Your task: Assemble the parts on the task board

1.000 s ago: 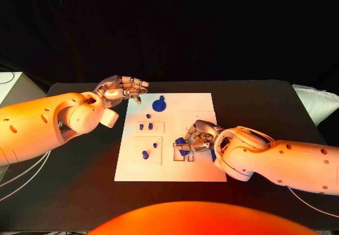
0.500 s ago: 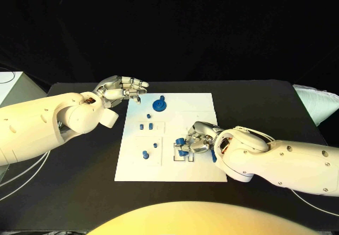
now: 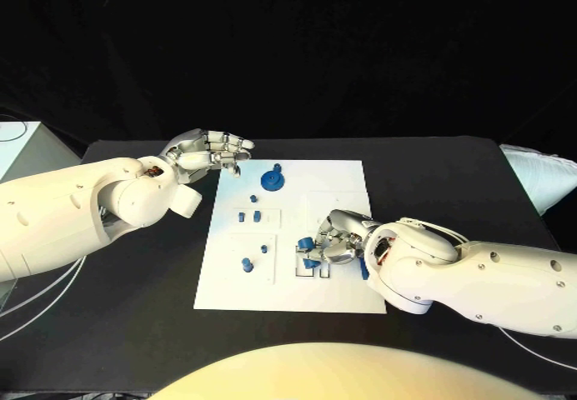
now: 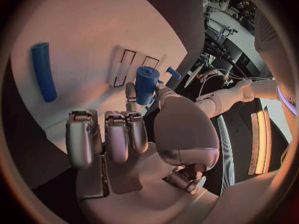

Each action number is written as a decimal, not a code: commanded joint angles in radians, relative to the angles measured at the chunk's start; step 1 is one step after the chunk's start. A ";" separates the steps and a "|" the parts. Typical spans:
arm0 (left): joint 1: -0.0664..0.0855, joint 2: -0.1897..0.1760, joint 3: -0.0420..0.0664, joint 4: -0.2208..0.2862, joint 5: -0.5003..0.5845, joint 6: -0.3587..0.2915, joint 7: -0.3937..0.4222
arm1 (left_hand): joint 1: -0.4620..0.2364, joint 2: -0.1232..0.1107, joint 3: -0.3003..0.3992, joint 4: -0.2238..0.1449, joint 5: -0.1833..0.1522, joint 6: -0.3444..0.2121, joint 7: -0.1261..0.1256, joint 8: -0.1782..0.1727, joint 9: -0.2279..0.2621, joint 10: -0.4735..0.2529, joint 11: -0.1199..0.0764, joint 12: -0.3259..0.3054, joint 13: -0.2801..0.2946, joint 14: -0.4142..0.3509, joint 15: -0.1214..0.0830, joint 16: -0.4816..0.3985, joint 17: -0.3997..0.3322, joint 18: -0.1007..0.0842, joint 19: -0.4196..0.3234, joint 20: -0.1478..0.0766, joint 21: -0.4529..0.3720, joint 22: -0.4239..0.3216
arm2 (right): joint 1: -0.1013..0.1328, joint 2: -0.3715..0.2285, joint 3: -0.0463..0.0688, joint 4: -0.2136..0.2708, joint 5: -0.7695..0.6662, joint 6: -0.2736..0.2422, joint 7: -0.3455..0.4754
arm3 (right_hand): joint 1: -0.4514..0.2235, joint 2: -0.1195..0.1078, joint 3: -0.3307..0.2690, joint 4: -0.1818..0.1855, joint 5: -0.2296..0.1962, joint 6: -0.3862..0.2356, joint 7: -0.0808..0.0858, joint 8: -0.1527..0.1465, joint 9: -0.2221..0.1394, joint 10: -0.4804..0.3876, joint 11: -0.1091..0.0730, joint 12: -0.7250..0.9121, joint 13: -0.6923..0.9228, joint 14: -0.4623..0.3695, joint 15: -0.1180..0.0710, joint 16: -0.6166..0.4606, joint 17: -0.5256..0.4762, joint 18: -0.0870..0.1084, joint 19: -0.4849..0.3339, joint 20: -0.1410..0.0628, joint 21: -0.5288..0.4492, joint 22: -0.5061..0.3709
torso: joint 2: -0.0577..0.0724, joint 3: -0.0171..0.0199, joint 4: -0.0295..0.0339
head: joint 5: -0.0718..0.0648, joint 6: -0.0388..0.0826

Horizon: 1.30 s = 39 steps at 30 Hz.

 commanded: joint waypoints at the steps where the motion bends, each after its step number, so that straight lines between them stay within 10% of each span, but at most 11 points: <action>1: 0.000 0.000 0.001 0.003 -0.003 0.018 0.002 | -0.004 0.004 -0.005 0.001 0.003 -0.004 0.006 0.006 -0.001 -0.006 0.001 0.007 -0.001 -0.004 0.003 0.003 -0.001 0.015 0.000 0.009 -0.003 -0.001 | -0.005 -0.002 -0.003 0.010 -0.012 0.005 0.002 | -0.006 0.008 0.008 -0.002 0.002 0.007 -0.010 0.006 0.002 0.087 -0.006 0.005 0.242 0.106 -0.006 0.006 0.263 -0.016 0.088 -0.004 0.004 0.244 | 0.000 -0.0003 0.0004 | 0.002 0.000; 18: 0.000 -0.002 0.001 0.003 -0.004 0.021 -0.004 | -0.009 0.005 -0.005 0.005 0.004 -0.005 0.007 0.010 -0.002 -0.011 0.001 0.007 -0.002 -0.005 0.004 0.003 -0.001 0.015 -0.001 0.010 -0.006 -0.003 | -0.007 -0.024 -0.002 0.050 -0.013 -0.037 0.007 | -0.003 0.021 0.024 -0.003 0.019 0.008 -0.013 0.014 0.003 0.092 -0.009 0.014 0.249 0.106 -0.009 0.006 0.263 -0.019 0.092 -0.006 0.021 0.248 | 0.000 -0.0004 0.0007 | 0.005 0.000; 39: 0.000 -0.002 0.000 0.003 -0.009 0.032 -0.014 | -0.012 0.004 -0.005 0.007 0.004 -0.008 0.007 0.013 -0.003 -0.019 0.002 0.006 -0.004 -0.008 0.005 0.003 -0.002 0.015 -0.002 0.011 -0.010 -0.006 | -0.007 -0.029 -0.002 0.048 0.080 0.046 0.005 | 0.001 0.021 0.034 -0.003 0.038 0.005 -0.014 0.018 0.003 0.093 -0.010 0.015 0.250 0.106 -0.009 0.006 0.263 -0.019 0.092 -0.007 0.023 0.248 | 0.000 -0.0012 0.0010 | 0.006 0.000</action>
